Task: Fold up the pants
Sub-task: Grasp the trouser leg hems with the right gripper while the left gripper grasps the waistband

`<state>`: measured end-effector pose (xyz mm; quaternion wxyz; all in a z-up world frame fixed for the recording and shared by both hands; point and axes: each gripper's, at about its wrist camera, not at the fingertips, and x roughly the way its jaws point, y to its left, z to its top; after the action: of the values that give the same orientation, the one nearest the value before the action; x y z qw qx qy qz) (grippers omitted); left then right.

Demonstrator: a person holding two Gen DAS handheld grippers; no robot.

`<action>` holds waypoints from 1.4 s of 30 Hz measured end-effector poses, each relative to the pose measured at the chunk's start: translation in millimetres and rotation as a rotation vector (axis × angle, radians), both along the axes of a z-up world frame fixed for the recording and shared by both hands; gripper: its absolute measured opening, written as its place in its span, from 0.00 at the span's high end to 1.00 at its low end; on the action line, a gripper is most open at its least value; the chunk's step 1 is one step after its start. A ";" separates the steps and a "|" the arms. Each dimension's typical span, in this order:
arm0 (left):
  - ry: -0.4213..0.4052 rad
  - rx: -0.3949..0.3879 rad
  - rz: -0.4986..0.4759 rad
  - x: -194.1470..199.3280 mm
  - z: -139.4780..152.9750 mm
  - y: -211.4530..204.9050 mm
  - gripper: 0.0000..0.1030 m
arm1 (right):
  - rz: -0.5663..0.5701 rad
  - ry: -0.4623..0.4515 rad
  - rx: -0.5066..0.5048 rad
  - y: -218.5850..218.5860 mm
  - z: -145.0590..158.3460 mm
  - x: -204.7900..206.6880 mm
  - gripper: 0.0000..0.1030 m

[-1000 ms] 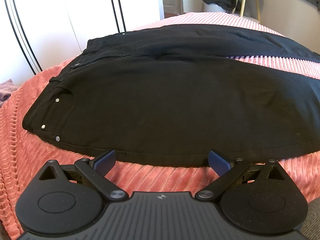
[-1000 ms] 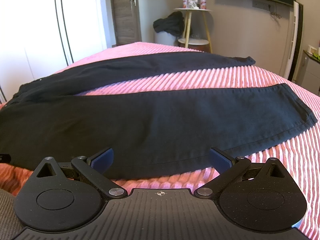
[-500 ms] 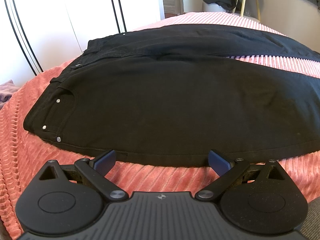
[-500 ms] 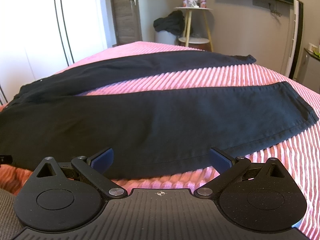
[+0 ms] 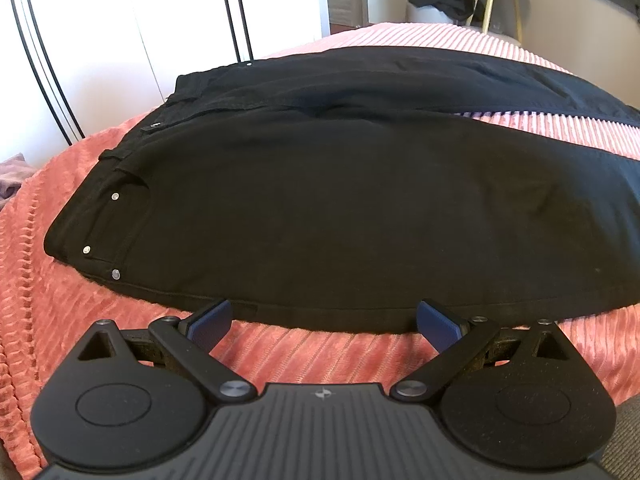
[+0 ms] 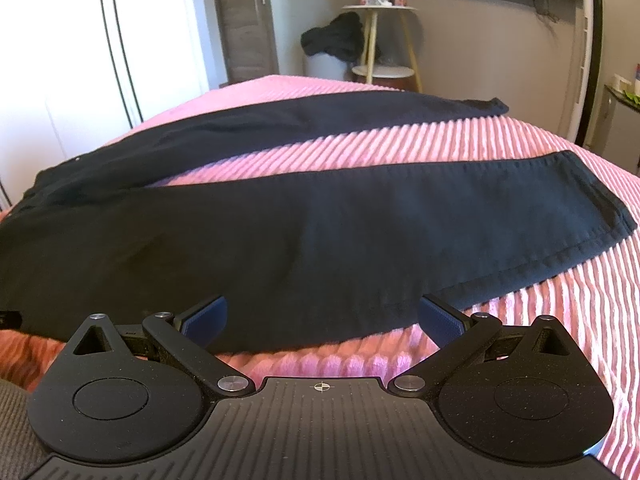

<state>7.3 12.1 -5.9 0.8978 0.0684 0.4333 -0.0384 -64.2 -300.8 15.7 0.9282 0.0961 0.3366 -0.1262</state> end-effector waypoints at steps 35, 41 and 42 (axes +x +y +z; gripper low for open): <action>-0.247 -0.138 0.382 138.3 25.9 -78.3 0.04 | -0.118 0.320 0.320 -136.0 42.6 193.6 0.10; -0.355 -0.031 0.439 139.7 2.4 -64.9 0.04 | -0.365 0.234 0.333 -210.8 41.4 366.4 0.24; -0.372 -0.052 0.431 138.4 -2.1 -63.2 0.04 | -0.421 0.247 0.333 -220.9 35.8 391.0 0.25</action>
<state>145.7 -51.1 -8.1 0.9508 -0.0425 0.2645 0.1555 326.8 -521.7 51.5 0.8050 0.2987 0.4358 -0.2700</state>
